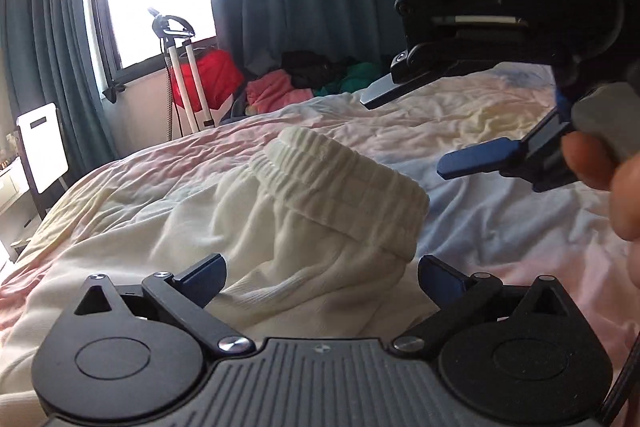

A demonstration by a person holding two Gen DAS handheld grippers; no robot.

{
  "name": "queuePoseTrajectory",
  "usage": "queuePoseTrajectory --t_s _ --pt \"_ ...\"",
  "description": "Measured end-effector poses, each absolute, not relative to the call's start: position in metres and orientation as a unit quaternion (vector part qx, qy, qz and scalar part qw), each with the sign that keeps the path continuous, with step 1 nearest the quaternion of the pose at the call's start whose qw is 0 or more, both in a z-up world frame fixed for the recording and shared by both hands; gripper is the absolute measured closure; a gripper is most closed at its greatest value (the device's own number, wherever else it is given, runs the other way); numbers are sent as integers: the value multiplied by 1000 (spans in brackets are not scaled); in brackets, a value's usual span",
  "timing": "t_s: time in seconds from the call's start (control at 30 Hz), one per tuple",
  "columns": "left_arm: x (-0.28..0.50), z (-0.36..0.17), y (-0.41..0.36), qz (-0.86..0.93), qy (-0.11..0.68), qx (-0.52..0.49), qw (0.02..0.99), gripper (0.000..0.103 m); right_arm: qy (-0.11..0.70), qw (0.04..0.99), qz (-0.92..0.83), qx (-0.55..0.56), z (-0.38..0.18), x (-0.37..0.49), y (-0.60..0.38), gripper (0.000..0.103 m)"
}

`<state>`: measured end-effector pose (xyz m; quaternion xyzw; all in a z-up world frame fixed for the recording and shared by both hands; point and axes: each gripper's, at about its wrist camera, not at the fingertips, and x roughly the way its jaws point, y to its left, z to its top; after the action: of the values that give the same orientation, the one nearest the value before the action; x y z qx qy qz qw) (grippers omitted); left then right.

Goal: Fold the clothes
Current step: 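Lower the cuff onto the pants and open the left gripper, then grasp both stacked ribbed cuffs with the right gripper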

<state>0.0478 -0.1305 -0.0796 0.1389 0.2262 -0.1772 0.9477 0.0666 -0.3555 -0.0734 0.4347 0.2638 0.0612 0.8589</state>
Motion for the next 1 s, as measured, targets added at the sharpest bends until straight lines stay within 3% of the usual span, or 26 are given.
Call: queuePoseTrajectory --t_s 0.23,0.33,0.63,0.73,1.0 --pt "17 -53 -59 -165 219 176 945 0 287 855 78 425 -74 68 -340 32" --pt "-6 -59 -40 -149 192 217 946 0 283 853 86 430 -76 65 -333 25" --pt "-15 -80 -24 -67 220 224 947 0 299 890 23 343 -77 61 -300 21" --pt "-10 -80 -10 -30 232 188 954 0 303 898 0 319 -79 61 -295 20" --pt "1 -63 50 21 267 -8 964 0 324 847 16 420 -104 66 -306 18"
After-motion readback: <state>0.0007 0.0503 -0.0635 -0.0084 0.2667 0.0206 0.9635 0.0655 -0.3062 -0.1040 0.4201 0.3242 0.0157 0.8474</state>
